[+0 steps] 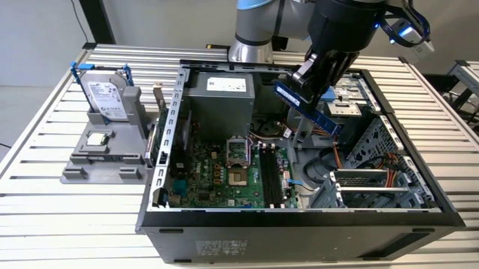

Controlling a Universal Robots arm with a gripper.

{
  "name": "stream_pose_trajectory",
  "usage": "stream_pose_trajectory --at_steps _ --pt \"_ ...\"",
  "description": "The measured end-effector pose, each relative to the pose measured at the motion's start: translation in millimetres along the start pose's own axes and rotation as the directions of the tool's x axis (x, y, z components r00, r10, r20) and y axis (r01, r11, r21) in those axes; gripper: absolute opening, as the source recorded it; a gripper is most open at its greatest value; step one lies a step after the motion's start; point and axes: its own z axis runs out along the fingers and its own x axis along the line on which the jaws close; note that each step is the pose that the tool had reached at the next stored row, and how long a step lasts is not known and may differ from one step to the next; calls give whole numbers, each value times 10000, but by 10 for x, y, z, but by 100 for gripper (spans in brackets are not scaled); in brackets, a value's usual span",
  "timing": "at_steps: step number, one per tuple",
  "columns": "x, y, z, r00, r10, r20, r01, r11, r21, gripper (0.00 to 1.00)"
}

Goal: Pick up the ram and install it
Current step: 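Insert the ram into the slot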

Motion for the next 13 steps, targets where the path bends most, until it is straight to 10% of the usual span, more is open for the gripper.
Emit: stream_pose_trajectory --at_steps 13 --pt "0 0 0 9993 370 10 -370 9993 8 0"
